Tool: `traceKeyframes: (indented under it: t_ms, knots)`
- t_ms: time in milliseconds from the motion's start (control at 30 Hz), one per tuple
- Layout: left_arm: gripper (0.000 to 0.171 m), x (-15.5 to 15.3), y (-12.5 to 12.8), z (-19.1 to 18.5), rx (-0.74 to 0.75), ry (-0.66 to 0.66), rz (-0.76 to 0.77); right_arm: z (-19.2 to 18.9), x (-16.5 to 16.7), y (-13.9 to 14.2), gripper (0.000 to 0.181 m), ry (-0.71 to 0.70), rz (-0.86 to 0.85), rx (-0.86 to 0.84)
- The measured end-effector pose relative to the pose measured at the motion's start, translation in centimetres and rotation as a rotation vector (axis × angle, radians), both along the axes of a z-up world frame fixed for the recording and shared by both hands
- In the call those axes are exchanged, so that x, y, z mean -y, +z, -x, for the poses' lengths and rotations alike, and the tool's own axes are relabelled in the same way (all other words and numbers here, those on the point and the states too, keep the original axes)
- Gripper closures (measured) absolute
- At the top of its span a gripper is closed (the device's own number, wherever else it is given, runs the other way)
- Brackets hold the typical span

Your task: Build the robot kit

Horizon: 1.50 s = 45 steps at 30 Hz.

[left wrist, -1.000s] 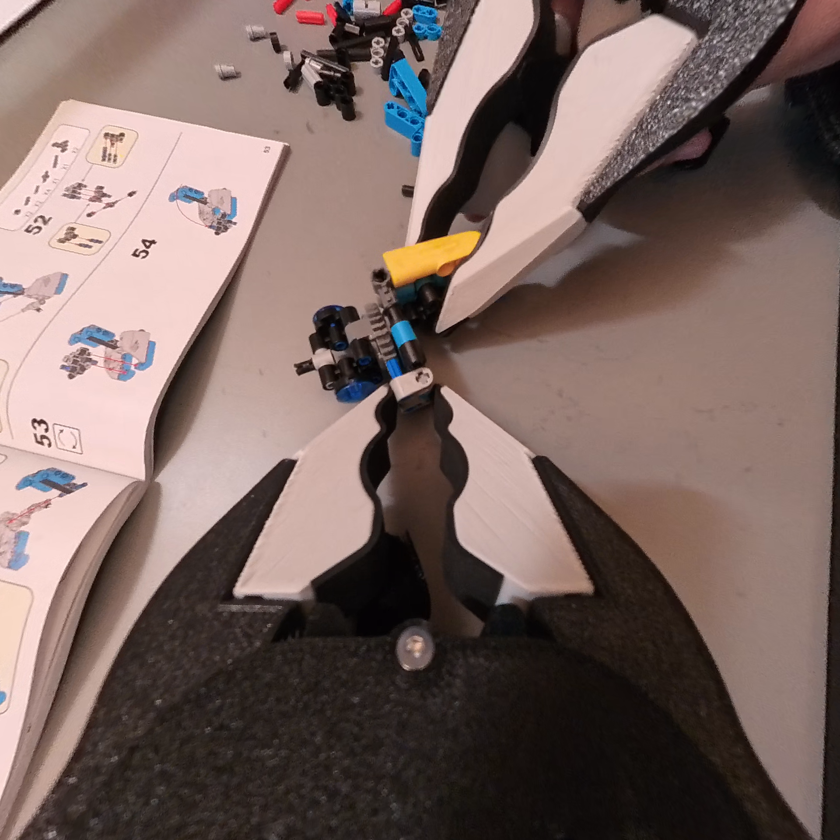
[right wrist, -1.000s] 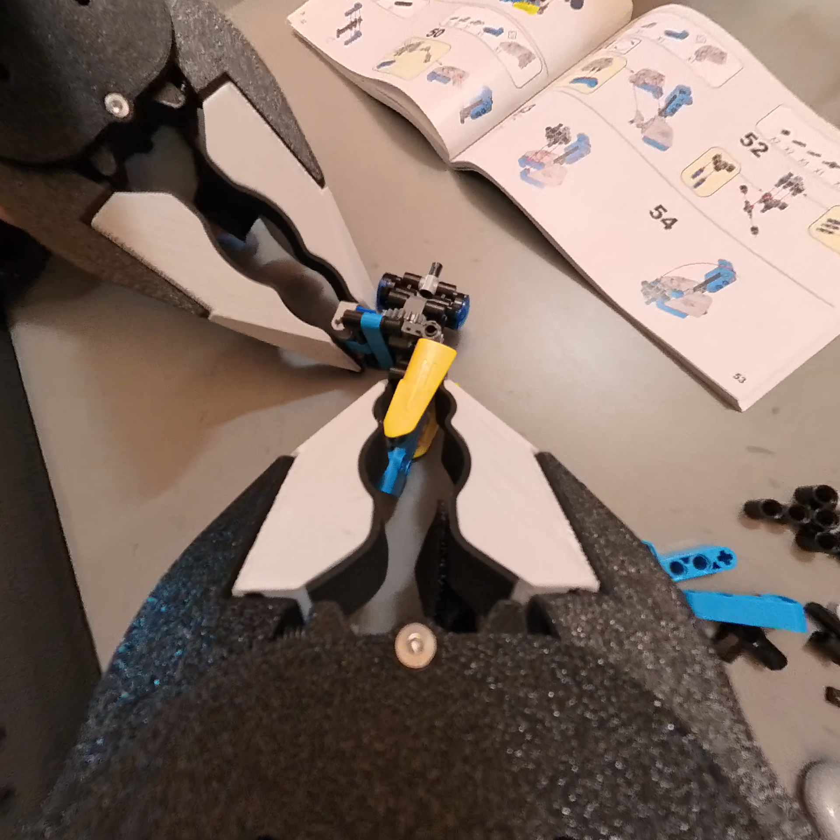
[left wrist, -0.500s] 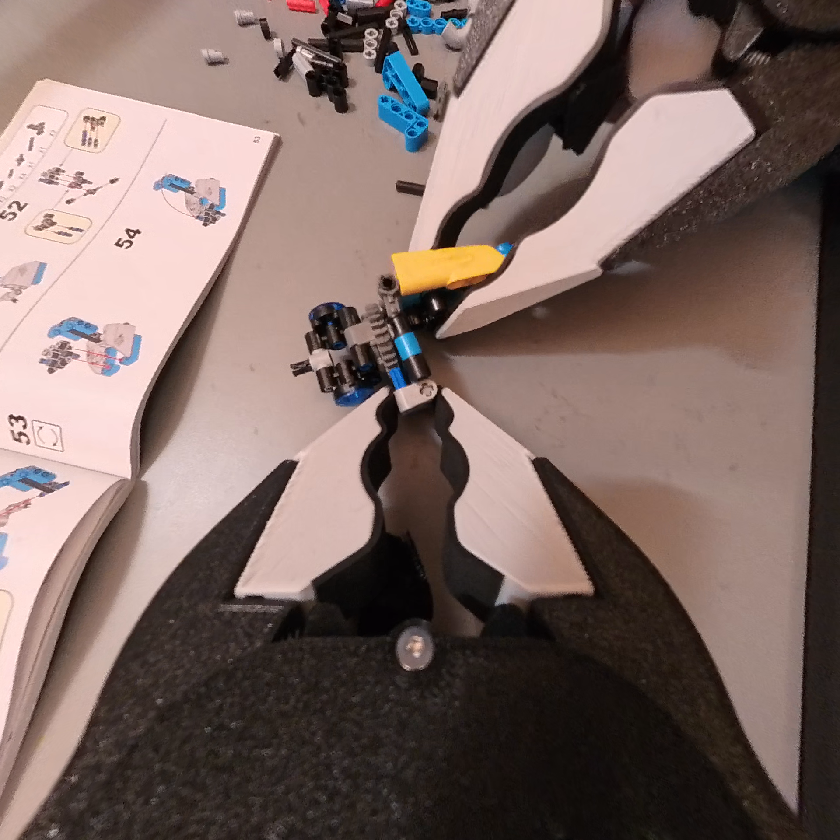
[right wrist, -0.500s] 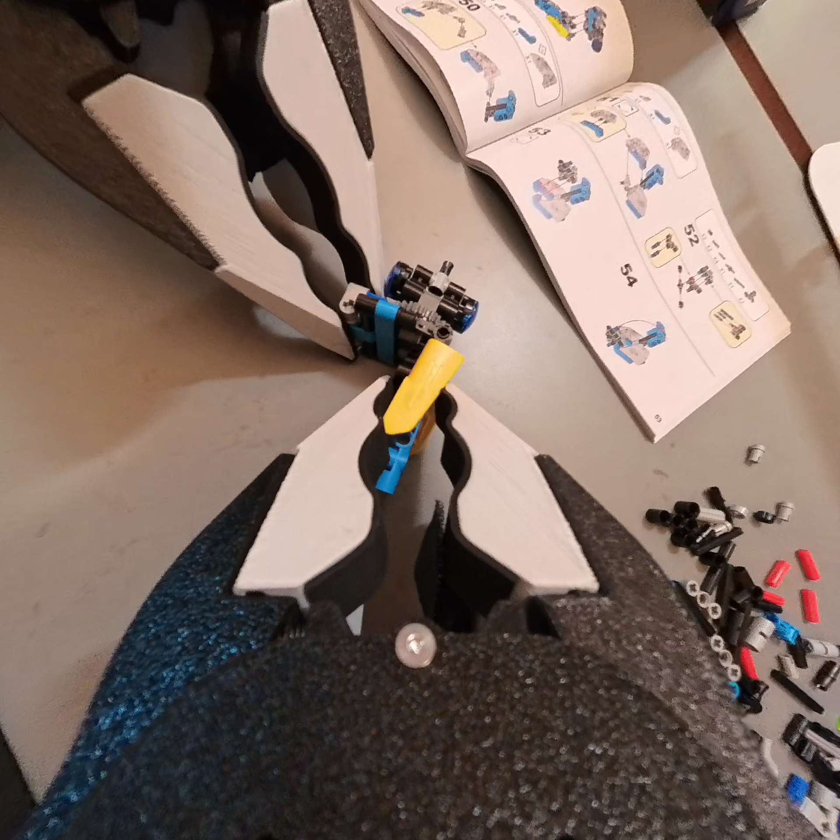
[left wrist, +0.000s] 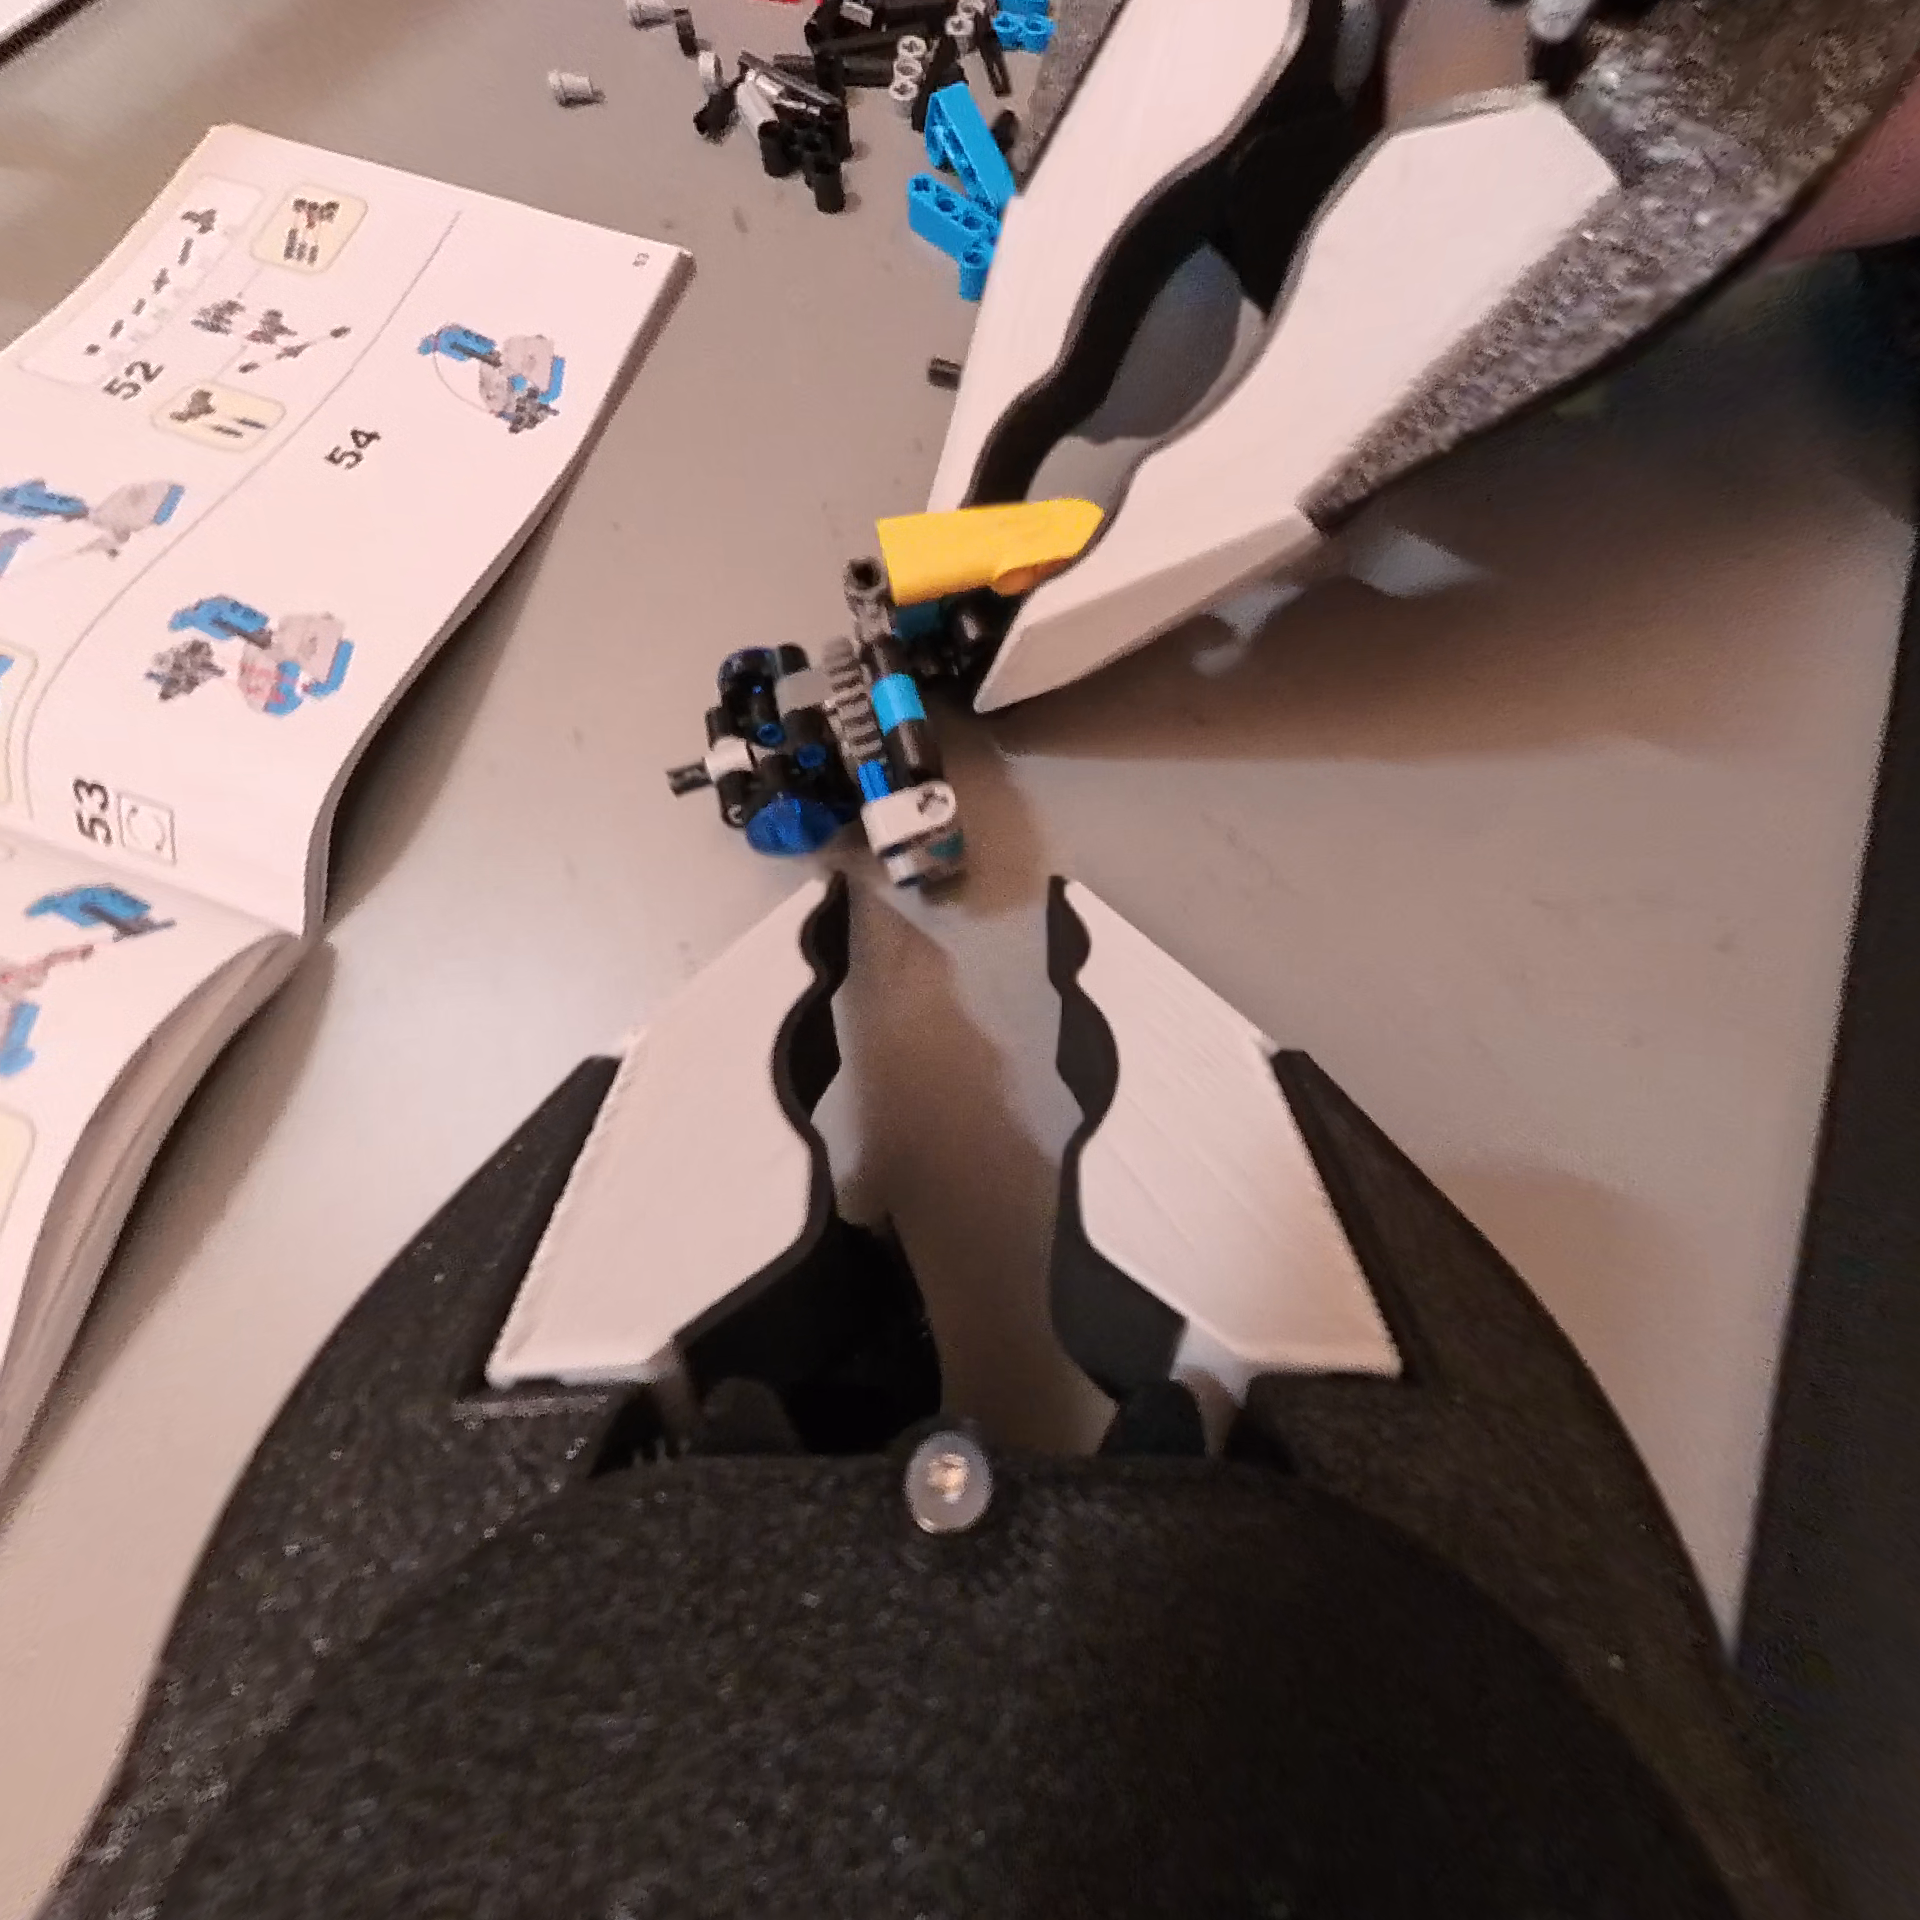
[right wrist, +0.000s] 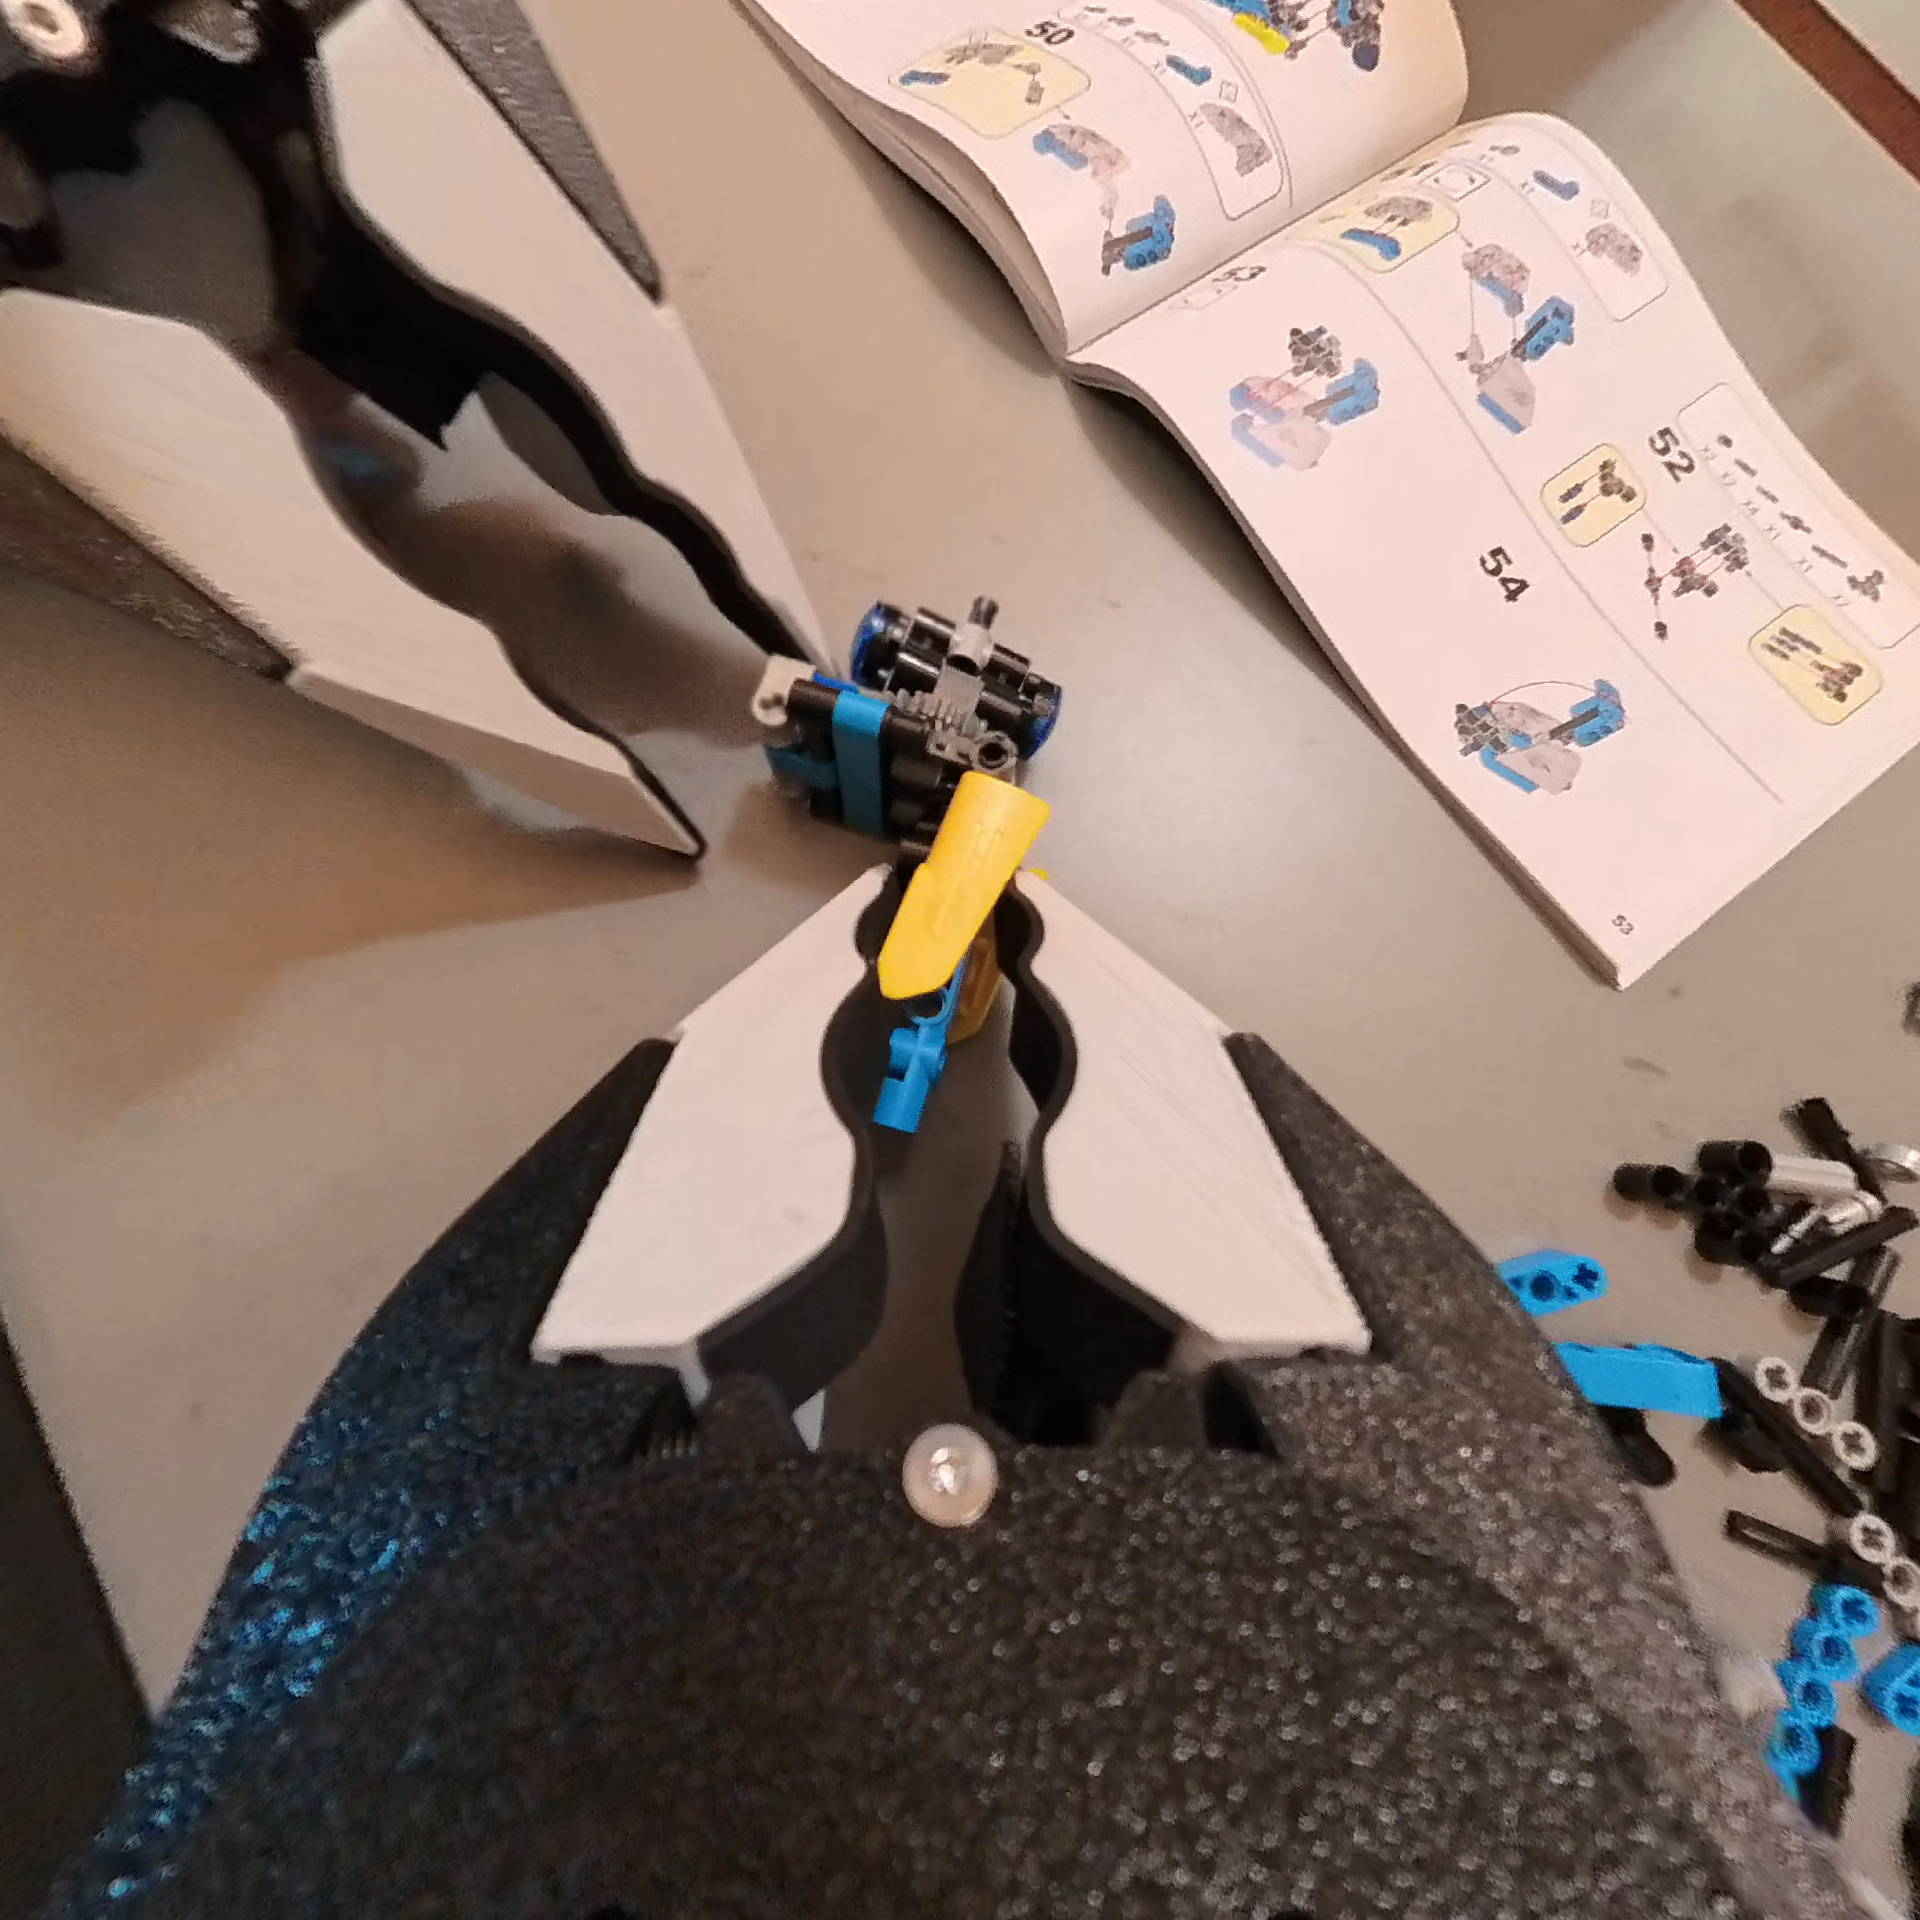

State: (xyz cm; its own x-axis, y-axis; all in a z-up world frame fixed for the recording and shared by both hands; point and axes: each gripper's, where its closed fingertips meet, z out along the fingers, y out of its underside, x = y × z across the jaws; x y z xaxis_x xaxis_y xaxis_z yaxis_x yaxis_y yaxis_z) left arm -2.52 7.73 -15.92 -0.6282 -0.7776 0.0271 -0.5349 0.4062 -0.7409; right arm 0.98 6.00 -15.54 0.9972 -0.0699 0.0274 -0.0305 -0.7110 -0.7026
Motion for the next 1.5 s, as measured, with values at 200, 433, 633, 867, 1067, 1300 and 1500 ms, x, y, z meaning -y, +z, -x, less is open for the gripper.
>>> traceKeyframes:
  t_ms: [200, 433, 633, 867, 1067, 1300, 1500]
  knots:
    - [0.134, -0.6, 3.7, -0.1, 0.142, 0.073, 0.067, 0.6, -0.4, 0.0, 0.164, 0.011, 0.0, -0.001]
    - [0.147, -0.6, 2.2, -2.0, 0.092, 0.111, 0.089, 0.6, -0.6, 0.1, 0.164, -0.023, -0.004, -0.068]
    - [0.156, -0.7, 2.1, -2.1, 0.209, 0.043, -0.077, 0.5, -0.5, 0.1, 0.164, -0.027, -0.013, -0.069]
    - [0.161, -0.7, 2.3, -2.2, 0.246, 0.044, -0.099, 0.2, -0.1, 1.7, 0.153, -0.042, -0.099, -0.021]
    - [0.162, -0.7, 2.3, -2.2, 0.231, 0.051, -0.071, -0.7, -0.1, 1.9, 0.159, -0.087, -0.125, -0.095]
    - [0.163, -0.7, 2.4, -2.2, 0.265, 0.065, -0.121, 0.0, -1.0, 1.5, 0.164, -0.107, -0.113, -0.206]
    - [0.164, -0.5, 2.4, -2.3, 0.282, 0.094, -0.152, 0.2, -0.7, 1.6, 0.165, -0.155, -0.062, -0.168]
